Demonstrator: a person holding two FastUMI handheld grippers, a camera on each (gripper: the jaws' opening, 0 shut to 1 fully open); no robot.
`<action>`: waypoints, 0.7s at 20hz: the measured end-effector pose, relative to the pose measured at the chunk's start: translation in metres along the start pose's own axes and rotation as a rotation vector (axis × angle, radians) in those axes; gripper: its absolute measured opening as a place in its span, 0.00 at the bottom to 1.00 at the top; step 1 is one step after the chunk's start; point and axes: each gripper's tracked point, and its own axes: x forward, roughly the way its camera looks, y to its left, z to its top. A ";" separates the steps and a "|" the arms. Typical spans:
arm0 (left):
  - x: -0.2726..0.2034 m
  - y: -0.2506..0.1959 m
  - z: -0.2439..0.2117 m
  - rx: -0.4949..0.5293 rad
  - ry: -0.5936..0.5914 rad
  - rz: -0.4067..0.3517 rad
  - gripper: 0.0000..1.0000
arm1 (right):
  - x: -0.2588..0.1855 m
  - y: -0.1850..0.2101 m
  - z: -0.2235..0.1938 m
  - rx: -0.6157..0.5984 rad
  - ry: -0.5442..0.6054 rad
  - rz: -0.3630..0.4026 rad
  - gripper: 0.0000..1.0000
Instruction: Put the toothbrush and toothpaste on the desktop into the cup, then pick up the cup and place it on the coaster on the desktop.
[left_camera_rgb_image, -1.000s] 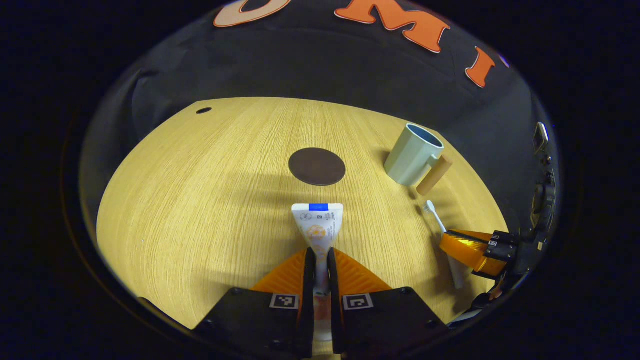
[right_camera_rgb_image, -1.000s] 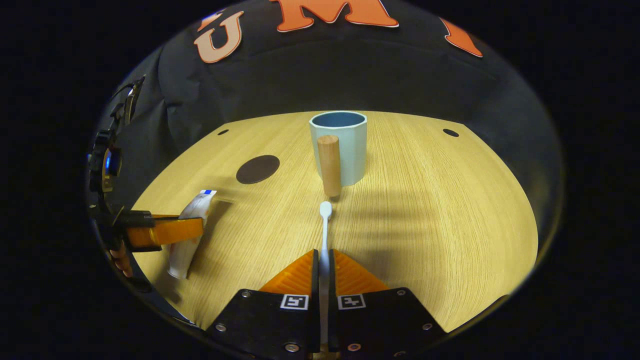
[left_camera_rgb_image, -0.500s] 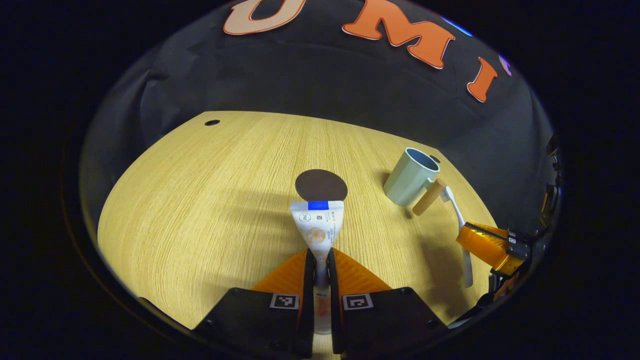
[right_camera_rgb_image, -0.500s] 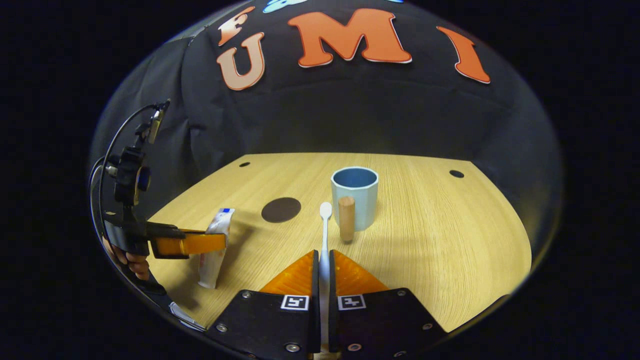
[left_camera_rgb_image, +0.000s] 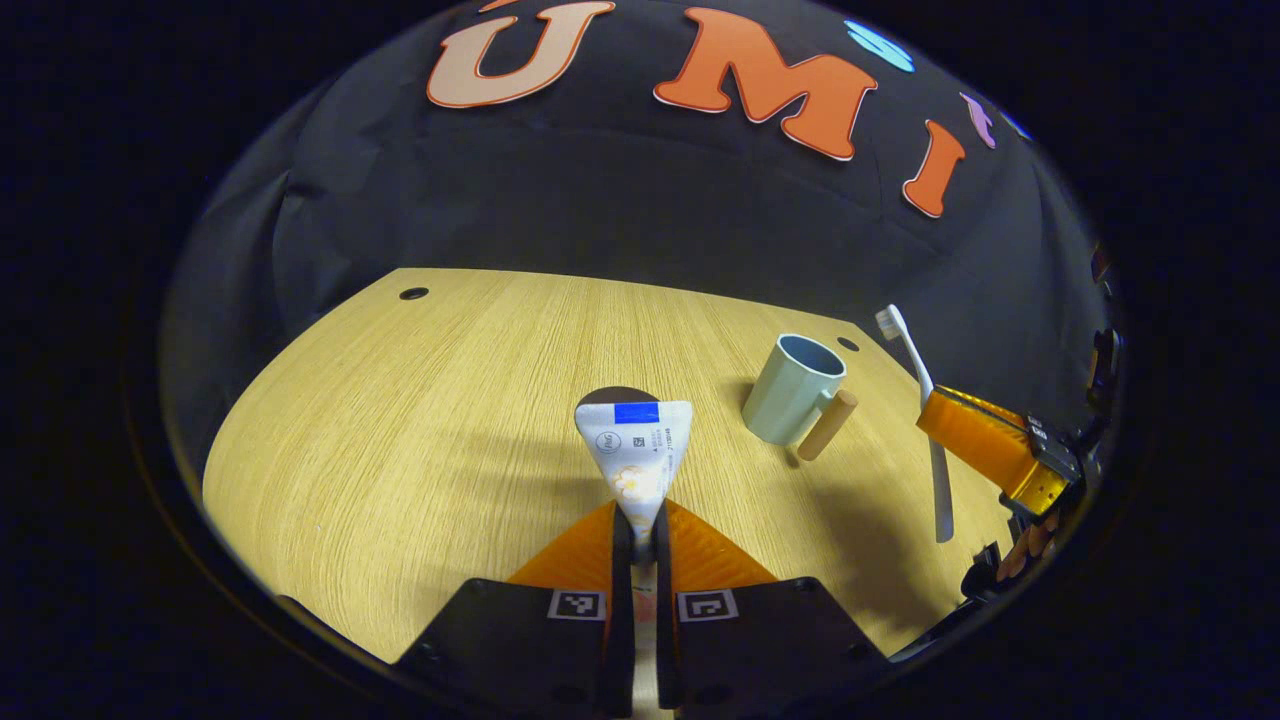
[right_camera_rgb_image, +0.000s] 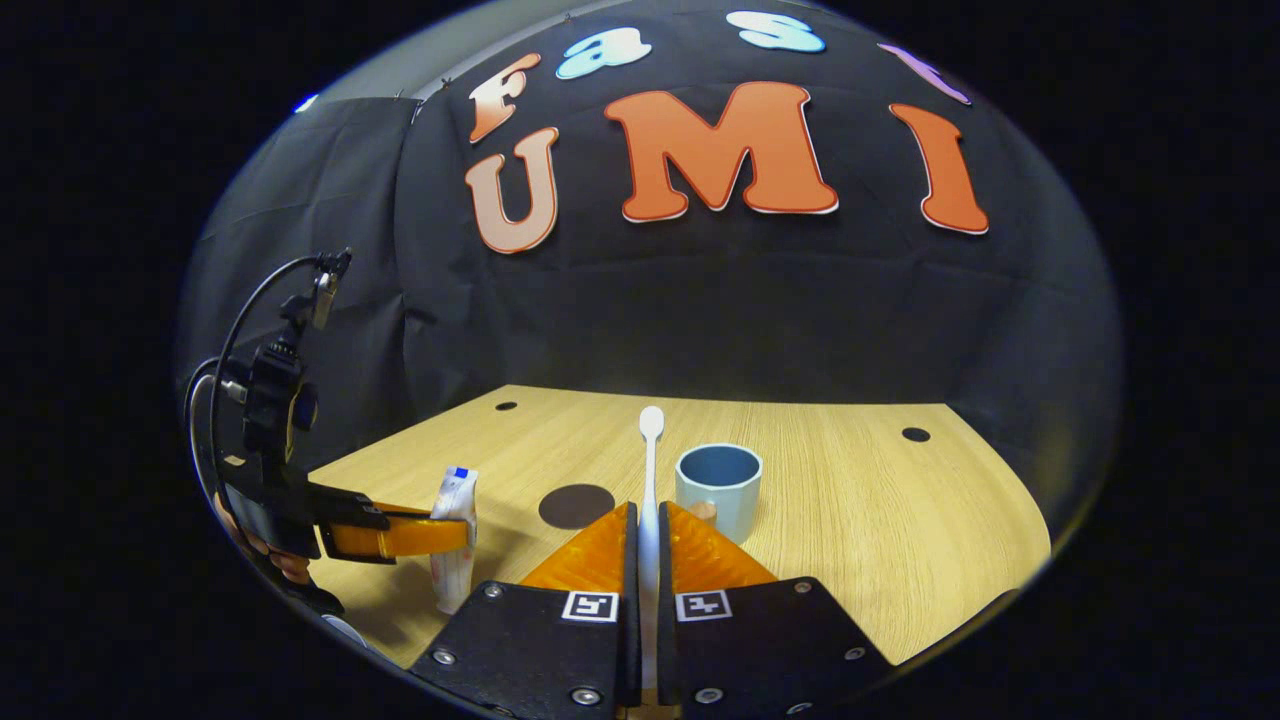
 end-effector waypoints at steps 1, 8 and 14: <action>0.001 0.001 -0.002 -0.002 0.003 0.000 0.12 | 0.001 0.000 0.003 -0.003 -0.008 0.001 0.07; 0.003 0.000 0.004 0.004 -0.069 -0.034 0.12 | 0.010 -0.015 0.032 0.002 -0.141 -0.032 0.07; -0.007 0.000 0.014 -0.007 -0.146 -0.057 0.12 | 0.023 -0.028 0.056 -0.005 -0.239 -0.051 0.07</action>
